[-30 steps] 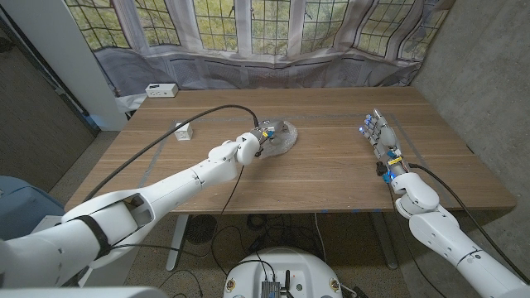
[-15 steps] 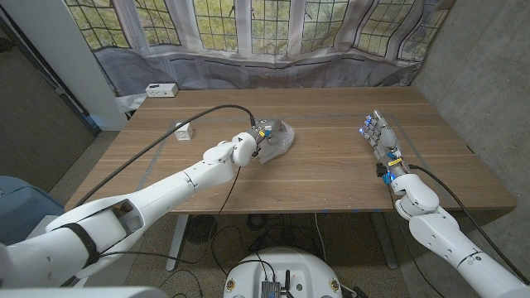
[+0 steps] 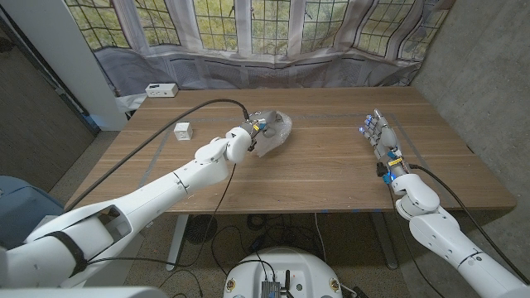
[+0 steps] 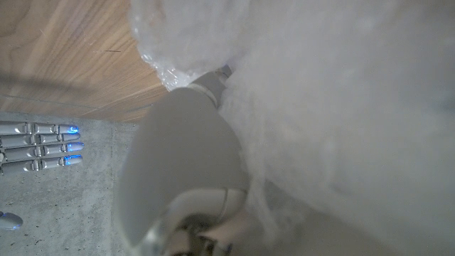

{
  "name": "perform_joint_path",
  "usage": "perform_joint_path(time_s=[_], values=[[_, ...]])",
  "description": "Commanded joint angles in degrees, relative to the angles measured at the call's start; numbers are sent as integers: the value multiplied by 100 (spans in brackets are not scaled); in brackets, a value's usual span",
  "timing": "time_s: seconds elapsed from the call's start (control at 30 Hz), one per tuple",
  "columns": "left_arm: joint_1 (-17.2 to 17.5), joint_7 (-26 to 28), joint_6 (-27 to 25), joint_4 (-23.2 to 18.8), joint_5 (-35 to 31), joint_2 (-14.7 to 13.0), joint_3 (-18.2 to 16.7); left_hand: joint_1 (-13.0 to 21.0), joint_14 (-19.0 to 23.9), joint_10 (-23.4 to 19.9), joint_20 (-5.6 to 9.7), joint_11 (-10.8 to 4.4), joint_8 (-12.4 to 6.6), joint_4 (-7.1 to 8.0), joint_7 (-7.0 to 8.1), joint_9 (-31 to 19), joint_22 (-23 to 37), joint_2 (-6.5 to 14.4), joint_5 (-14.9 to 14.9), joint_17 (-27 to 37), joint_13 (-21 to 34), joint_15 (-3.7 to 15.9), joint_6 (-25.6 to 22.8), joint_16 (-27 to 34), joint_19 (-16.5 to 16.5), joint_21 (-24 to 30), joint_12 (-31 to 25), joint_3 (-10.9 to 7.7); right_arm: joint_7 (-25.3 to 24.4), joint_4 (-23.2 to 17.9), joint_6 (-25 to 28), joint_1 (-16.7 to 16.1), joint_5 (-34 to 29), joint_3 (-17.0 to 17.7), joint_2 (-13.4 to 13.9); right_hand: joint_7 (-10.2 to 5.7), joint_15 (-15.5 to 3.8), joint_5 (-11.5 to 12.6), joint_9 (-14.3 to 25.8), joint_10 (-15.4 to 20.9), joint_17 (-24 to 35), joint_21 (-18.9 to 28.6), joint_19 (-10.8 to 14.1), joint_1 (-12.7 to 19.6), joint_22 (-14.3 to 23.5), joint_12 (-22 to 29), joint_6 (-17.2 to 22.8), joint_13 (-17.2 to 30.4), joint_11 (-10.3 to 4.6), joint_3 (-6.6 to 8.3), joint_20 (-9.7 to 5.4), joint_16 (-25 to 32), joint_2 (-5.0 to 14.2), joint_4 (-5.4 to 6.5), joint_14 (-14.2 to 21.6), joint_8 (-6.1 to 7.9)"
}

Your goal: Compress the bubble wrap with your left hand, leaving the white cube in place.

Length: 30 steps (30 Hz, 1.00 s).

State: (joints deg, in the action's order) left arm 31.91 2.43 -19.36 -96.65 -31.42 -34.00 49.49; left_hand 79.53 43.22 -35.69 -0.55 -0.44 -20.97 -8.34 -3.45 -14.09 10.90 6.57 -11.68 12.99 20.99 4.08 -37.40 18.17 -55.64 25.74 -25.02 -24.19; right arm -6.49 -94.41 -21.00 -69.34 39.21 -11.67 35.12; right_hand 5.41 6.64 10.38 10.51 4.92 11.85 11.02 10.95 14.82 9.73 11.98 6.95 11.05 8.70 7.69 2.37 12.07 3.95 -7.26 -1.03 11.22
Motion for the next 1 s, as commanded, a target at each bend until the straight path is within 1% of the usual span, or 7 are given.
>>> perform_joint_path(time_s=[0.03, 0.27, 0.4, 0.73, 0.8, 0.9, 1.0], values=[[292, 34, -258, -795, -126, -309, -340, -119, -8, 14, -28, -34, 35, 61, 43, -2, 4, -4, -3, -8, 27, -22, 45, -48, 21, 16, 29, 8, 6, -54, -18, -27, -16, 25, 25, 0, 24, -8, 33, 17, 30, 15, 23, 67, 22, 6, 35, 35, 3, 39, 5, 0, 23, -27, 38, 7], [427, 55, -274, -1159, -128, -448, -552, -262, 13, 56, -67, -91, 74, 107, 96, 11, -2, -26, 6, -25, 32, 1, 80, -77, 92, 6, 74, 44, 15, -58, -43, -46, -21, 30, 22, 0, 26, -8, 33, 17, 30, 17, 26, 69, 22, 4, 36, 35, 3, 41, 13, 0, 22, -28, 42, 6], [452, 67, -318, -1288, -271, -489, -577, -299, -66, 106, -149, -123, 119, 88, 129, 23, -7, -28, 0, -41, 39, 5, 137, -141, 227, -34, 118, 33, 2, -67, -46, -65, -29, 36, 25, 0, 21, -8, 33, 18, 30, 18, 29, 71, 22, 3, 37, 35, 3, 43, 13, -1, 24, -29, 40, 6], [446, 31, -335, -1314, -477, -424, -577, -318, -133, 158, -198, -194, 167, 28, 225, 43, -14, -17, -13, -54, 52, 62, 156, -215, 347, -59, 184, -7, -16, -91, -7, -110, 2, 67, 44, 0, 29, -7, 33, 20, 30, 20, 33, 77, 22, 2, 48, 36, -4, 48, 11, -1, 28, -31, 46, 10], [433, -27, -309, -1294, -441, -411, -584, -268, -90, 118, -152, -210, 164, -16, 239, 46, -15, 9, -22, -48, 58, 91, 122, -204, 357, -56, 179, -42, -40, -105, 11, -117, 19, 73, 36, 1, 29, -8, 33, 18, 30, 19, 32, 77, 22, 0, 50, 36, 2, 48, 9, -2, 27, -31, 44, 10], [447, 23, -275, -1267, -450, -383, -595, -139, 36, 73, 6, -176, 153, -116, 232, 53, -9, 42, -37, -30, 71, 74, 31, -165, 254, 9, 190, -116, 2, -83, -11, -112, -5, 65, 53, 0, 29, -8, 33, 24, 30, 19, 32, 80, 22, 2, 53, 37, -2, 50, 12, -2, 26, -33, 45, 11], [472, 29, -207, -1259, -341, -357, -647, 35, 193, -99, 167, -117, 94, -192, 161, 59, -2, 52, -42, 3, 88, 77, -217, -119, 129, 111, 167, -200, 10, -83, -3, -110, 19, 68, 47, 7, 28, -8, 33, 23, 29, 19, 32, 83, 22, 0, 52, 37, -4, 51, 11, -4, 24, -35, 44, 10]])
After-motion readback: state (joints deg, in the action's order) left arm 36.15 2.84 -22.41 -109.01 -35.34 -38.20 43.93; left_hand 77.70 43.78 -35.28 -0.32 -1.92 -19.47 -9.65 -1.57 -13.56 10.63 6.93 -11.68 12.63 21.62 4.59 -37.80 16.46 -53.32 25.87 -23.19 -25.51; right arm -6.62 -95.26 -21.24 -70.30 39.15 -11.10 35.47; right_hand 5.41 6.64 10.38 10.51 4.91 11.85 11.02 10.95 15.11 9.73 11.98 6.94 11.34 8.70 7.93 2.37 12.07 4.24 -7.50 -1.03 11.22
